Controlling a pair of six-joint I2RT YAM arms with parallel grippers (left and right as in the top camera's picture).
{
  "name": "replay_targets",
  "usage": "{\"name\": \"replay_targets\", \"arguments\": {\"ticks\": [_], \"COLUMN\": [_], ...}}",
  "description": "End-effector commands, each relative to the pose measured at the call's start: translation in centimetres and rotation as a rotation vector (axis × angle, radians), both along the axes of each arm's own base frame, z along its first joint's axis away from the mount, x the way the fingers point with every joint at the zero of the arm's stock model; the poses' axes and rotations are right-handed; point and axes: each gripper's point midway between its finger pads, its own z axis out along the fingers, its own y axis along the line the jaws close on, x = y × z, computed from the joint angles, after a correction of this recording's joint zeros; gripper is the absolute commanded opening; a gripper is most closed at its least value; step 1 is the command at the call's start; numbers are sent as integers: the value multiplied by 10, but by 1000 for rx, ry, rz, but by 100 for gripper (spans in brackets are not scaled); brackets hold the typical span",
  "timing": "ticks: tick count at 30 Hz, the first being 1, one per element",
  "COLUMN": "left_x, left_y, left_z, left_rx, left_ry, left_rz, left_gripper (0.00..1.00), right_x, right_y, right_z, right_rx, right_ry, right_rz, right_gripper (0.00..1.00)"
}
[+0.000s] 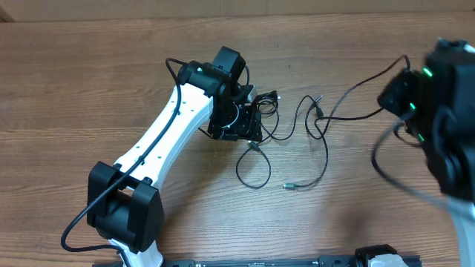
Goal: Untangle cables
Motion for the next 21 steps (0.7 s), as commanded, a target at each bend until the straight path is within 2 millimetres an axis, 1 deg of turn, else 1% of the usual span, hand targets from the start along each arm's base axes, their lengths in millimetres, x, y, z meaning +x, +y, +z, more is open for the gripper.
{"name": "replay_targets", "arguments": {"ticks": [1,2,5,7,8,11,13,15,17,19,21], "left_x": [-2,-2,-1,0,1,2,2,1,1,1,1], "left_y": [-6,-6,-7,-8,-8,-9,-9,-10,-10,-10,-10], "left_z": [0,0,0,0,0,0,0,0,0,0,0], "left_rx": [-21,-22,-24,-26,-29,-31,-31,-31,-31,-31,-31], "left_ry": [-1,-2,-6,-11,-15,-19,-19,-18,-18,-18,-18], "left_rz": [-27,-28,-28,-28,-29,-29,-30,-33,-34,-33,-34], "left_gripper": [66,66,67,67,68,68,68,68,68,68,68], "right_x": [-29,-40,-62,-74,-81,-86,-85,-87,-94,-98,-99], "right_y": [20,21,28,38,48,64,72,94,119,139,151], "right_z": [38,50,73,85,91,95,96,100,108,118,123], "right_rx": [93,106,117,120,130,172,194,251,321,374,413], "right_ry": [-139,-188,-285,-336,-361,-370,-368,-365,-375,-395,-397], "right_rz": [116,132,202,277,345,434,480,601,765,907,1008], "right_gripper": [4,4,4,4,4,4,4,4,4,4,4]}}
